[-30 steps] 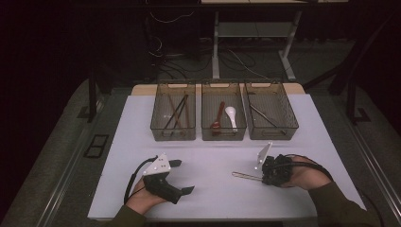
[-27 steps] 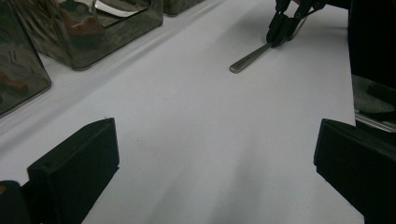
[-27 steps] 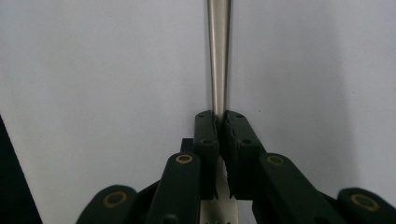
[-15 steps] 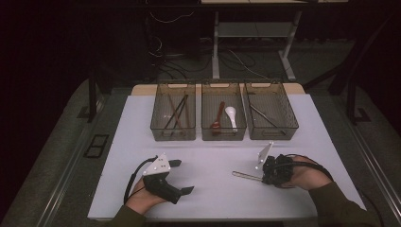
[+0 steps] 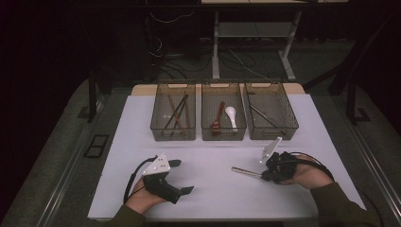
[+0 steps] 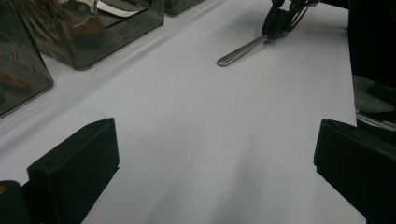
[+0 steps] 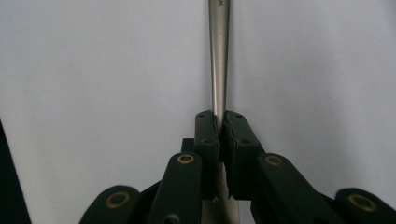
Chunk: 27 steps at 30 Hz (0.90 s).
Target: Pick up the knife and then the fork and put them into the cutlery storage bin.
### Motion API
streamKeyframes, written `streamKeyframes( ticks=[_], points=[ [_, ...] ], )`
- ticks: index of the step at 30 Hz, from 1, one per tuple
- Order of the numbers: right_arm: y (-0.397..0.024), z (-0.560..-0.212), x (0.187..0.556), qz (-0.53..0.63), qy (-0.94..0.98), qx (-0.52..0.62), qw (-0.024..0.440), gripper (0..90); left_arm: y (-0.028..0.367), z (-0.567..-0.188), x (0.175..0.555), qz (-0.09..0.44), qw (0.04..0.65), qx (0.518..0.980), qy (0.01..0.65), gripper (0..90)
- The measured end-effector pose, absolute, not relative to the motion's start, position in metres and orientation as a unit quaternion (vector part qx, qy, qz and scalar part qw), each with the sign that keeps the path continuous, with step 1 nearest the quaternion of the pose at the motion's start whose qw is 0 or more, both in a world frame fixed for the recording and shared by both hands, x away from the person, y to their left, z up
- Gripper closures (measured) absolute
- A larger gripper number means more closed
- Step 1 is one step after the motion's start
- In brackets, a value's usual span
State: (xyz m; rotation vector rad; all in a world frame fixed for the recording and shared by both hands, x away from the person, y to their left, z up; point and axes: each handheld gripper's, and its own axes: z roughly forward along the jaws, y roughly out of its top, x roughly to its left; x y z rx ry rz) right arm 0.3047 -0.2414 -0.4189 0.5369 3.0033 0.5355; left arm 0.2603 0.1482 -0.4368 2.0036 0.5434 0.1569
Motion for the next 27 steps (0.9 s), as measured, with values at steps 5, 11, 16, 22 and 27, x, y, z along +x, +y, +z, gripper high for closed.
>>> streamKeyframes(
  ticks=[5,11,16,22,27],
  points=[
    [-0.248,-0.417,0.307,0.195,0.962,0.189,0.029,83.9,0.149,-0.437,0.26,0.065,0.506,0.829,0.228,0.0],
    [-0.253,-0.411,0.308,0.218,0.954,0.203,0.04,83.9,0.149,-0.438,0.261,0.064,0.506,0.829,0.228,0.0],
    [-0.26,-0.406,0.31,0.237,0.946,0.215,0.044,84.7,0.148,-0.439,0.262,0.062,0.505,0.83,0.228,0.0],
    [-0.268,-0.399,0.313,0.257,0.937,0.232,0.05,84.7,0.148,-0.439,0.262,0.062,0.506,0.83,0.228,0.0],
    [-0.273,-0.395,0.317,0.276,0.926,0.253,0.053,84.6,0.148,-0.439,0.261,0.063,0.504,0.83,0.228,0.0]
  ],
)
